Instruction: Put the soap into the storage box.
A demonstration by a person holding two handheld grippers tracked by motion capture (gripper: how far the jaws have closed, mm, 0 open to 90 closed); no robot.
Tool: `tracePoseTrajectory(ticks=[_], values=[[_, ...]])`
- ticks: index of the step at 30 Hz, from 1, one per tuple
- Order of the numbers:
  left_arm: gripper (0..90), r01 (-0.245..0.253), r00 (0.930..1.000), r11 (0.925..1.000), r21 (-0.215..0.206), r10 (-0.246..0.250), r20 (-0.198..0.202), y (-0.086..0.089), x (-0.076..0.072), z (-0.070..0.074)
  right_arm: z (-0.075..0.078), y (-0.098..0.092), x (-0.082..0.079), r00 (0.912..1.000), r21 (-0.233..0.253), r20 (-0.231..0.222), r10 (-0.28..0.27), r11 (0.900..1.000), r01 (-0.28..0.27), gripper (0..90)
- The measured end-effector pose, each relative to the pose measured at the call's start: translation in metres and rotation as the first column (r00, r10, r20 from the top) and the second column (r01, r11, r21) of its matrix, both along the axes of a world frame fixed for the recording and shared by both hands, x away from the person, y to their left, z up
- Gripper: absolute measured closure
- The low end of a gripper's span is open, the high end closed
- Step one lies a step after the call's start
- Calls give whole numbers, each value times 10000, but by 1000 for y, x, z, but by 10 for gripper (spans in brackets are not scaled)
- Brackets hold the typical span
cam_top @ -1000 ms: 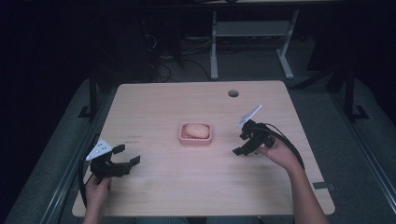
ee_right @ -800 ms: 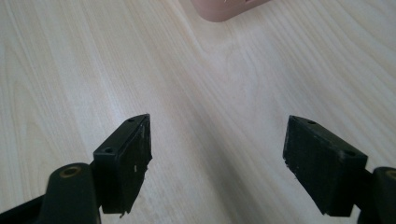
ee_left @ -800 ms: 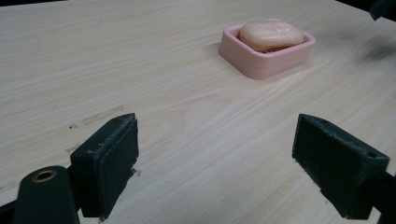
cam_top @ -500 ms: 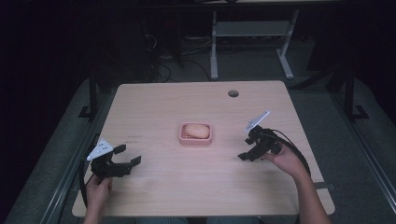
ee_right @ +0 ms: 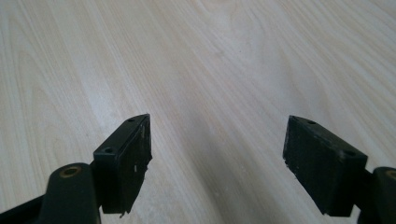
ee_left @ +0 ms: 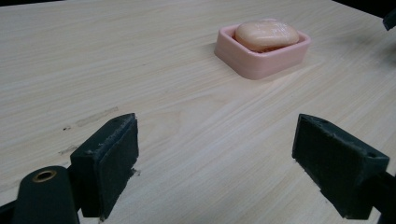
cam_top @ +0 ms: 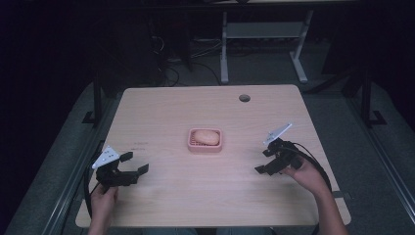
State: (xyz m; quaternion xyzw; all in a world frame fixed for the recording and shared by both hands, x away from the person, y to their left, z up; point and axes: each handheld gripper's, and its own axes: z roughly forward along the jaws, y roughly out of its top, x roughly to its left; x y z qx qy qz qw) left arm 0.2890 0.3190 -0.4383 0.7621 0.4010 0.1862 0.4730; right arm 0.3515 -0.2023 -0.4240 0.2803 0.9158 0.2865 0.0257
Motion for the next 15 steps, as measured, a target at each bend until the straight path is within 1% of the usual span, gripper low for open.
tracePoseTrajectory(ticks=[1, 3, 4, 7, 10, 12, 15], values=[[143, 10, 10000, 10000, 3, -10, 28, -1, 0, 0, 0, -1, -2, 10000, 77, -12, -17, 10000, 17, 232], [143, 48, 10000, 10000, 54, -48, 7, -1, 0, 0, -2, -4, -4, 9999, 88, 140, 34, 10000, -35, 232], [143, 40, 10000, 10000, 23, -40, -6, -2, 0, -1, -2, -5, -5, 9999, 104, 121, -17, 9999, 16, 232], [143, 92, 9999, 9999, 129, -92, -44, -3, 0, -1, -6, -8, -9, 9999, 172, 53, -149, 9997, 148, 232], [143, 97, 10000, 9998, 158, -97, -7, -3, 1, -1, -10, -11, -12, 9998, 241, 128, -182, 9996, 179, 234], [143, 82, 10000, 9999, 125, -82, 27, -3, 0, -1, -12, -12, -16, 9997, 266, 84, -228, 9994, 225, 234], [143, 69, 10000, 9999, 144, -69, -17, -3, 0, -1, -13, -14, -20, 9995, 403, 158, -283, 9988, 277, 234]])
